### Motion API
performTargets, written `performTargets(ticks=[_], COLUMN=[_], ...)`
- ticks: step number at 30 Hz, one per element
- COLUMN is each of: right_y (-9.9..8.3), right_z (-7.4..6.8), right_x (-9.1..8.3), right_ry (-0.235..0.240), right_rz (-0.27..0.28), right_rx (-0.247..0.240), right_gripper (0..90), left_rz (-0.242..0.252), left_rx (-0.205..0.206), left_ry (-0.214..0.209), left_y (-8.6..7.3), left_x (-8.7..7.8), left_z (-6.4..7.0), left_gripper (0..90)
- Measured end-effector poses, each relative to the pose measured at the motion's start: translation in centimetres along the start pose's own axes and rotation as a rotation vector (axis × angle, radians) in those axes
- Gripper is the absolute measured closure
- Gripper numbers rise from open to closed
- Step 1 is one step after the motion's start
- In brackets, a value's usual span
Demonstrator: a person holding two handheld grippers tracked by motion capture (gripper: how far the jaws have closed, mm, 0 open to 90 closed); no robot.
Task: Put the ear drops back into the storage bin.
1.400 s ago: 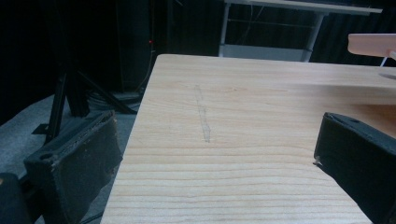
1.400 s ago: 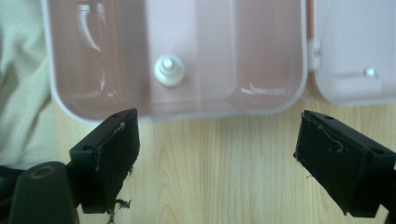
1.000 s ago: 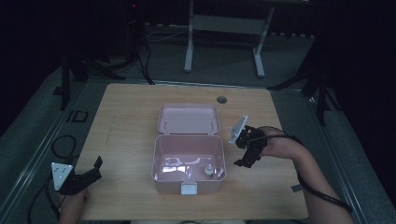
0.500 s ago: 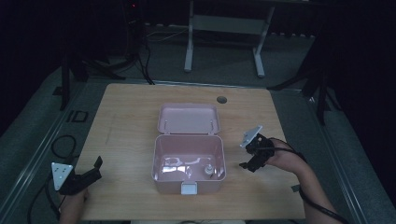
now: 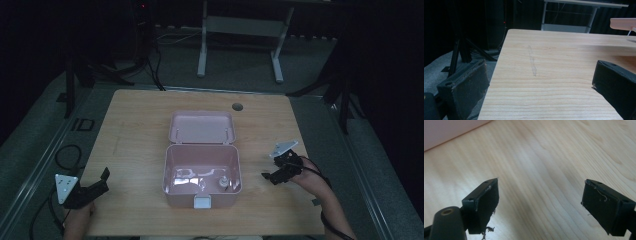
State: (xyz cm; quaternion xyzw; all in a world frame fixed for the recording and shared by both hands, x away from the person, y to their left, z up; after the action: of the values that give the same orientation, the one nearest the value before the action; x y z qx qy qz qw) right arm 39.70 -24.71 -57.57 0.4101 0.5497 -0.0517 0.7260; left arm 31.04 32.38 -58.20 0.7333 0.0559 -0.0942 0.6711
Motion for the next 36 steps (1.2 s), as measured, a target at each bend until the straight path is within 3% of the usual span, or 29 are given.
performTargets(ticks=[19,26,32,36], right_y=[-2.0,-2.1,-2.9,-3.5], right_z=[2.6,3.8,4.9,5.1], right_x=[1.1,0.5,0.4,0.7], right_ry=[-0.189,-0.277,-0.345,-0.362], right_rz=[0.152,0.270,0.305,0.305], right_rx=[0.261,0.407,0.532,0.566], right_gripper=[13.4,13.4,13.4,13.5], left_rz=[0.001,0.000,0.001,0.001], left_rx=[-0.001,-0.001,-0.003,-0.005], left_ry=[0.000,-0.001,-0.002,-0.002], left_y=[0.0,0.0,0.0,0.0], left_x=[0.0,0.0,0.0,0.0], left_z=[0.0,0.0,0.0,0.0], left_gripper=[0.5,0.5,0.5,0.5])
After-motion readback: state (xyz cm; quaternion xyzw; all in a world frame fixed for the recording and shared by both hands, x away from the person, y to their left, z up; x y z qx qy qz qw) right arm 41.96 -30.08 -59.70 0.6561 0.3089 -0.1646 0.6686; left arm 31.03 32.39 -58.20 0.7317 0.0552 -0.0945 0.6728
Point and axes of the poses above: each handheld gripper's, and its own axes: x roughly forward along the jaws, y roughly out of its top, z roughly to its right, the point moved 9 cm from there along x, roughly forward along the jaws, and after that the axes turned 9 degrees about x, right-handed, at the moved point
